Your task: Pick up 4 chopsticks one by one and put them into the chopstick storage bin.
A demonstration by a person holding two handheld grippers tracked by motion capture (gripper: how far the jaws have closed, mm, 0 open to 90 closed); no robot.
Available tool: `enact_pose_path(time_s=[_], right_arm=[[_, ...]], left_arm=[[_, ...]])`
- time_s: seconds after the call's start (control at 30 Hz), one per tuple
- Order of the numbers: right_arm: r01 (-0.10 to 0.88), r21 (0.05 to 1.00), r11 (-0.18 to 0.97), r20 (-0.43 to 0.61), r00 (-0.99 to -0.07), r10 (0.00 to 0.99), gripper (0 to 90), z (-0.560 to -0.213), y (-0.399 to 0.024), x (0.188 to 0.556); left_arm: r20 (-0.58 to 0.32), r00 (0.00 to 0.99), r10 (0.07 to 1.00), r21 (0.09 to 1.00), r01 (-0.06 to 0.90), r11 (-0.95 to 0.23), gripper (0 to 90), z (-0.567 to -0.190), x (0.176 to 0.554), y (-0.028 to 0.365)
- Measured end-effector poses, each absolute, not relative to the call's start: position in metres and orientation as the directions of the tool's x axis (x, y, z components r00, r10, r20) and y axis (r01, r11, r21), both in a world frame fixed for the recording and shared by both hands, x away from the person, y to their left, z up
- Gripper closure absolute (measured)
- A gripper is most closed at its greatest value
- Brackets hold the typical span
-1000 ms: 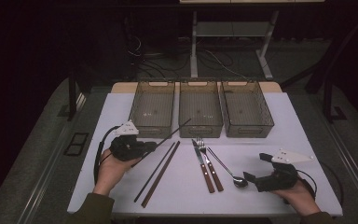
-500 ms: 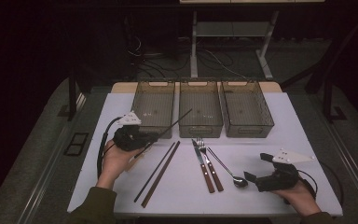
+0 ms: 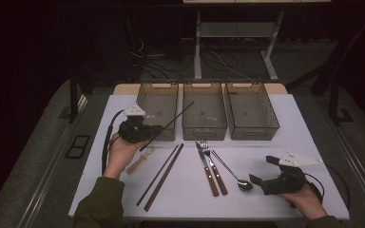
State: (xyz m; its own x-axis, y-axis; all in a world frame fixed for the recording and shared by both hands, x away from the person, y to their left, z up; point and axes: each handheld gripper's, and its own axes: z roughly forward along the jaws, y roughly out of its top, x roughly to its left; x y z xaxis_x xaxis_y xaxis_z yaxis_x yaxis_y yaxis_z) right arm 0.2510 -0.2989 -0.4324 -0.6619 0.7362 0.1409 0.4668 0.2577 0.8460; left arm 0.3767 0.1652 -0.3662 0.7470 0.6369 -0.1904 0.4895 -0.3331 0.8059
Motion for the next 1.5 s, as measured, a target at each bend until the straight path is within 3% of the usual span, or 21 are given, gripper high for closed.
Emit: enact_pose_path(time_s=[0.93,1.5], right_arm=[[0.468,0.851,0.238,0.152,-0.653,0.742,0.8,-0.431,-0.301,0.25],[0.468,0.853,0.231,0.157,-0.653,0.741,0.8,-0.43,-0.302,0.249]], left_arm=[[-0.078,0.729,0.68,0.821,0.434,-0.372,85.3,-0.338,0.438,0.152],[-0.066,0.611,0.789,0.759,0.543,-0.358,85.3,-0.364,0.468,0.175]])
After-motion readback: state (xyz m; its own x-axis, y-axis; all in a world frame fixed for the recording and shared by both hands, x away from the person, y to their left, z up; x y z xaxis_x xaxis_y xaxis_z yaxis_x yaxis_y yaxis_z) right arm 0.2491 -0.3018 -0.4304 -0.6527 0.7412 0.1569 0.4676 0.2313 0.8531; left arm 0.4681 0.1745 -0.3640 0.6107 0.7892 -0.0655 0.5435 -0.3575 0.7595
